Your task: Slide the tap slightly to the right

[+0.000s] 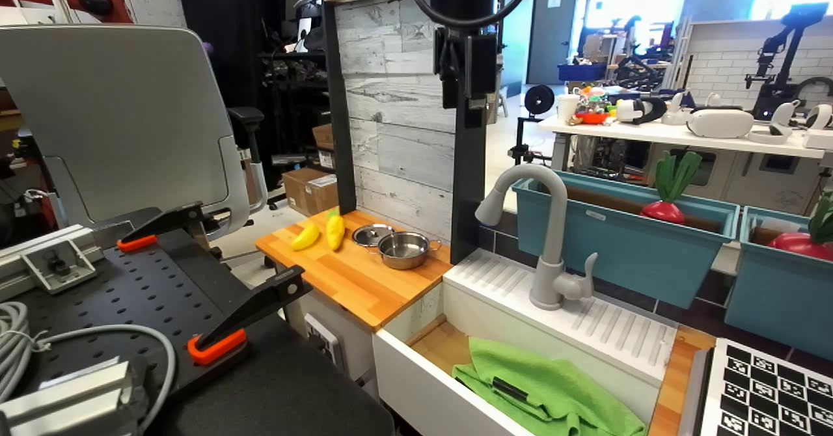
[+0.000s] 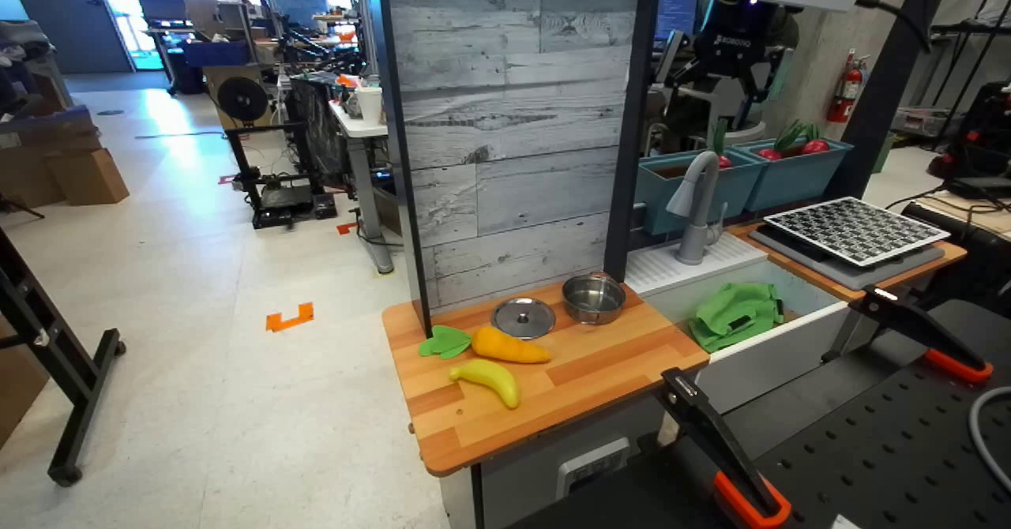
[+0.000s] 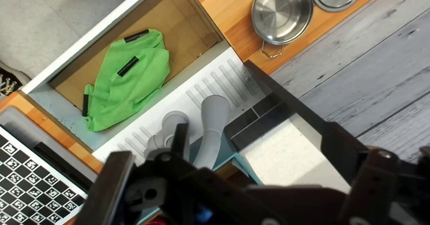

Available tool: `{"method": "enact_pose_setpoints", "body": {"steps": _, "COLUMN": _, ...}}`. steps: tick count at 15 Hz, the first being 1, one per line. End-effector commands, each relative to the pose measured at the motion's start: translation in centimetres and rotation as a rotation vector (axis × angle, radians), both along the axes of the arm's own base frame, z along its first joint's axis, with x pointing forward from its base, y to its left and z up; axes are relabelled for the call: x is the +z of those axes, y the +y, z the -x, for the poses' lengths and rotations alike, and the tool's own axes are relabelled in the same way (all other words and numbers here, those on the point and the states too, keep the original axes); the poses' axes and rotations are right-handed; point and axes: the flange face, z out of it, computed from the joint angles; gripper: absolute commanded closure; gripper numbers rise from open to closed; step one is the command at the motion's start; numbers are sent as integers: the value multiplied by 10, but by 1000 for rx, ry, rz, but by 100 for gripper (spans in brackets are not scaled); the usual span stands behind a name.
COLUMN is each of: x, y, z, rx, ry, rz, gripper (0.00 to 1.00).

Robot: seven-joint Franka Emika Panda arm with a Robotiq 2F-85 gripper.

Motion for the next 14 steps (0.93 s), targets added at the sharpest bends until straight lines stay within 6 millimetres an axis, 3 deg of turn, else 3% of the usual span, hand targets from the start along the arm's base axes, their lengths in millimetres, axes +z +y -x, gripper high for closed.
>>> {"method": "enact_pose_setpoints", "body": {"steps": 1, "x": -13, "y": -13, "z": 0, "rx": -71, "ry": -41, "rz": 28, "gripper": 0}}
{"method": "enact_pose_setpoints", "body": {"steps": 6, "x": -32, "y": -30, "z": 2, "rx": -144, "ry": -32, "rz": 50, "gripper": 0}}
{"method": "enact_pose_setpoints", "body": {"steps": 14, "x": -60, "y": -43, "z": -1, "rx": -229, "ry": 12, "rz": 72, "gripper": 0}}
